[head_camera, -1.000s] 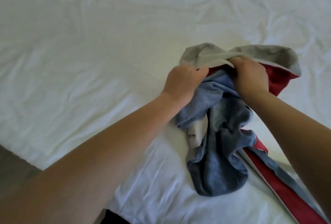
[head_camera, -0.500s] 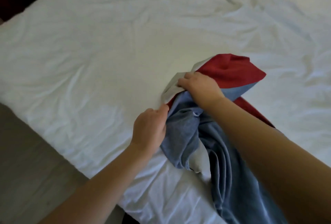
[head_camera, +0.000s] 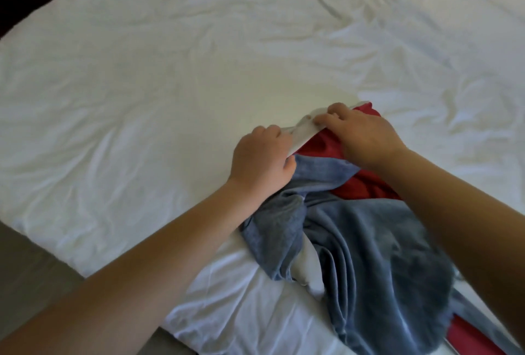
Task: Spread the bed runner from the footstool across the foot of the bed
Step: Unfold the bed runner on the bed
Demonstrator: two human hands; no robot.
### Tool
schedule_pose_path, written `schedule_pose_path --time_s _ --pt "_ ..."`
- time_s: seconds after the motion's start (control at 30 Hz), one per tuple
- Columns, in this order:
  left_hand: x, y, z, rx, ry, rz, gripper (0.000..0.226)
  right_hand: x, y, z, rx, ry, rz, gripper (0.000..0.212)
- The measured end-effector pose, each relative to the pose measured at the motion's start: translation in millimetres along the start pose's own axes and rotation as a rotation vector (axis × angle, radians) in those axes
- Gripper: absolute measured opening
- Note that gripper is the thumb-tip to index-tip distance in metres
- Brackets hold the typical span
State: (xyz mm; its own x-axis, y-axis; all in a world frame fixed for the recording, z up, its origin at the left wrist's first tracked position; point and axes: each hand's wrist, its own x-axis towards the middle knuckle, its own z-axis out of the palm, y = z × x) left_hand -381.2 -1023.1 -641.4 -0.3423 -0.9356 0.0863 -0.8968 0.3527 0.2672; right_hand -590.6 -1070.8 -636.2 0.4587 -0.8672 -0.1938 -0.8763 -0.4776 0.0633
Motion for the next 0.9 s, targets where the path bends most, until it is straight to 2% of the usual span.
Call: schedule_pose_path --time_s 0.27,0.37,0.53,0.6,0.77,0.9 --pt "60 34 28 0.025 -0.067 0.113 0.037 -13 43 32 0.063 -0.058 0.292 0.084" --pt "74 46 43 0.032 -0.101 0.136 0.052 -12 55 43 0.077 -0.122 0.312 0.096" --pt "90 73 70 0.055 -0.165 0.147 0.068 -16 83 63 0.075 -0.248 0.291 0.102" --pt "92 79 80 0.099 -0.214 0.12 0.064 -17 86 71 0.115 -0.268 0.271 0.095" --pt "91 82 107 0.202 -0.283 0.094 0.029 -14 76 100 0.127 -0.272 0.229 0.074" --pt "94 76 111 0.119 -0.271 0.141 0.025 -7 77 109 0.089 -0.264 0.217 0.071"
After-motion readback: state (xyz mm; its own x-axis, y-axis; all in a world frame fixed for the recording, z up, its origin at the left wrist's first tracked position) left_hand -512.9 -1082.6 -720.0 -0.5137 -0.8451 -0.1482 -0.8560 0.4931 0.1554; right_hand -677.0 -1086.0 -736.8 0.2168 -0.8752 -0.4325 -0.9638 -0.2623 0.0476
